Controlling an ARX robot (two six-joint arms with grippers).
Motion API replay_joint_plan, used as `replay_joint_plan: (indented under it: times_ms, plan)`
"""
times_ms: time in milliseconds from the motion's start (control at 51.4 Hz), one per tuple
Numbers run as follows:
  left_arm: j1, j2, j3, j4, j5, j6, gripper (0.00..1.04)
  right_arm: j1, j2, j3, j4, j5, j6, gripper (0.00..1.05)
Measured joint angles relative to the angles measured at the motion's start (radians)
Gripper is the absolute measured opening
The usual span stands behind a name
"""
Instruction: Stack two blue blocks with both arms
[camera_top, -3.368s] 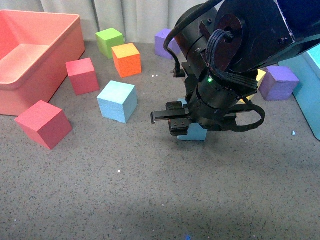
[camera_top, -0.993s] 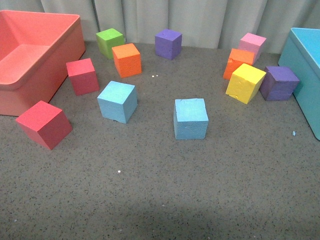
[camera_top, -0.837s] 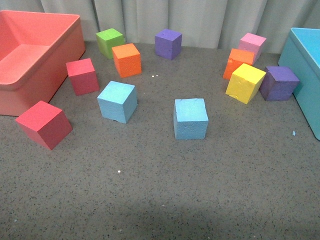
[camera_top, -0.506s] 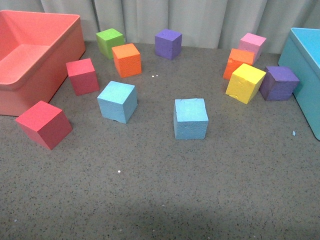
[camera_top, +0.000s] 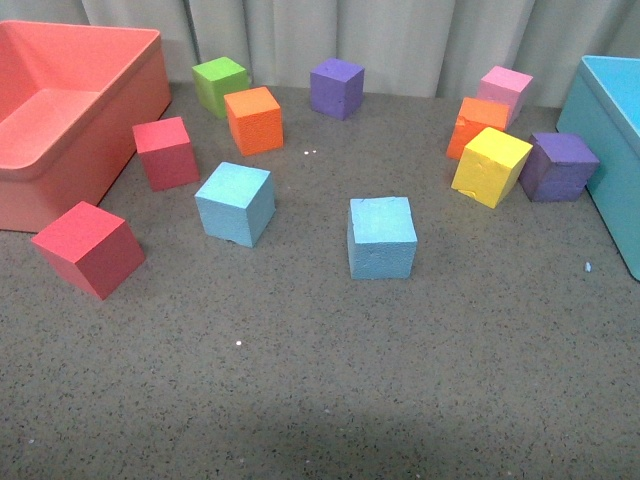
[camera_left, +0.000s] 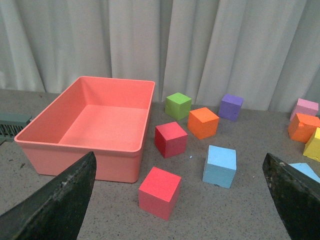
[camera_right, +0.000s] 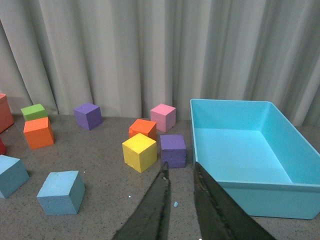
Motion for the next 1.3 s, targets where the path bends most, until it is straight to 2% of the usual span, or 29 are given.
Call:
replay_joint_plan:
  times_ms: [273, 350, 428, 487, 681, 720, 934, 1032, 1304]
  plan:
    - [0.000, 0.000, 0.000, 0.000, 0.000, 0.000, 0.98, 0.000, -0.001, 0.000, 0.000, 0.000, 0.000, 0.83]
    - [0.005, 0.017, 0.010, -0.032, 0.018, -0.008, 0.98, 0.000, -0.001, 0.000, 0.000, 0.000, 0.000, 0.96]
    - [0.000, 0.188, 0.095, -0.212, 0.051, -0.031, 0.98, 0.000, -0.001, 0.000, 0.000, 0.000, 0.001, 0.95]
    - [-0.020, 0.335, 0.114, -0.182, 0.035, -0.044, 0.98, 0.000, -0.002, 0.000, 0.000, -0.001, 0.000, 0.95]
    - [-0.100, 0.772, 0.228, 0.108, 0.009, -0.057, 0.98, 0.000, -0.002, 0.000, 0.000, 0.000, 0.000, 0.95]
    - [-0.111, 0.877, 0.277, 0.137, 0.030, -0.070, 0.98, 0.000, -0.002, 0.000, -0.001, 0.000, 0.000, 0.95]
    - [-0.164, 1.327, 0.507, 0.144, 0.063, -0.107, 0.98, 0.000, -0.002, 0.000, -0.001, 0.000, 0.000, 0.95]
    - [-0.183, 1.490, 0.638, 0.095, 0.076, -0.115, 0.98, 0.000, -0.002, 0.000, -0.001, 0.000, 0.000, 0.95]
    - [-0.223, 1.764, 0.909, -0.019, 0.096, -0.127, 0.98, 0.000, -0.002, 0.000, -0.001, 0.000, 0.000, 0.95]
